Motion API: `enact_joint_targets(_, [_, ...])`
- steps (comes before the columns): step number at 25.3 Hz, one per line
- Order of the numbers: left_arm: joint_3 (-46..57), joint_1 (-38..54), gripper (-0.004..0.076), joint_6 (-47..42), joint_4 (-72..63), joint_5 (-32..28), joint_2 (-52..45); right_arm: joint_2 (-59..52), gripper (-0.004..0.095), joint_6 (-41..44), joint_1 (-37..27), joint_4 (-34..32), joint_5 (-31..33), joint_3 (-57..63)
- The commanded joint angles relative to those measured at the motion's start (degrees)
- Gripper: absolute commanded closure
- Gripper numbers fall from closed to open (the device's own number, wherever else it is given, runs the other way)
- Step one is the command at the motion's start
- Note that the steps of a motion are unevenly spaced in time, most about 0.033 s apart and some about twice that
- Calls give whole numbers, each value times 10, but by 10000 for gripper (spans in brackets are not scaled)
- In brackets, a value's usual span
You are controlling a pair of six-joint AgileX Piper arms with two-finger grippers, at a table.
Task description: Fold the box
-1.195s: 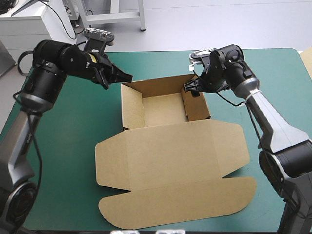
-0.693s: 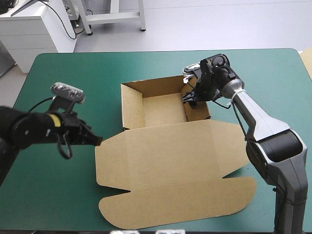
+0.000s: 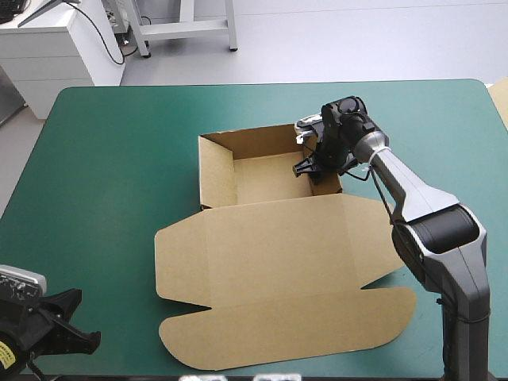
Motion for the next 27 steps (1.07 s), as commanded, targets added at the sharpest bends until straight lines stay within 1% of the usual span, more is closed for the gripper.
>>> enact_joint_targets(1, [7,-2,731,-6,5,-36,-14,-32,600,5,-4,-19,9,-11])
enact_joint_targets(2, [16,-2,731,-6,5,-34,-16,-32,801,18,-5,-41,9,-13])
enact_joint_targets(3, [23,-2,731,-6,5,-33,-20,-32,918,31,-6,-51,9,-19])
enact_joint_targets(6, [35,-2,731,-6,5,-34,-24,-35,929,-24,-7,-59,8,-45])
enact_joint_targets(10, [38,-2,731,-6,1,-33,-27,-49,929,-23,-17,-101,8,-94])
enact_joint_targets(12, [38,-2,731,-6,-2,-33,-27,-63,929,-32,-28,-131,9,-108])
enact_joint_targets(14, [38,-2,731,-6,-1,-31,-27,-86,929,-51,-45,-174,9,-109])
enact_joint_targets(16, [38,-2,731,-6,-1,-37,-27,-109,929,-45,-68,-211,9,-109])
enact_joint_targets(18, [38,-2,731,-6,-1,-42,-27,-127,929,-45,-100,-232,9,-109])
enact_joint_targets(20, [38,-2,731,-7,-2,-42,-27,-141,929,-45,-146,-234,9,-109])
enact_joint_targets(21, [38,-2,731,-19,-7,-39,-27,-146,929,-31,-196,-232,9,-109])
enact_joint_targets(22, [38,-2,731,-23,-11,-38,-27,-146,929,-20,-222,-230,9,-109])
enact_joint_targets(23, [38,-2,731,-23,-20,-38,-27,-146,929,0,-266,-220,9,-109])
enact_joint_targets(24, [38,-2,731,-23,-20,-38,-27,-146,929,10,-289,-205,9,-109])
enact_joint_targets(25, [38,-2,731,-23,-20,-42,-27,-146,929,9,-326,-172,9,-109])
enact_joint_targets(27, [38,-2,731,-23,-20,-53,-27,-146,921,8,-374,-144,9,-109])
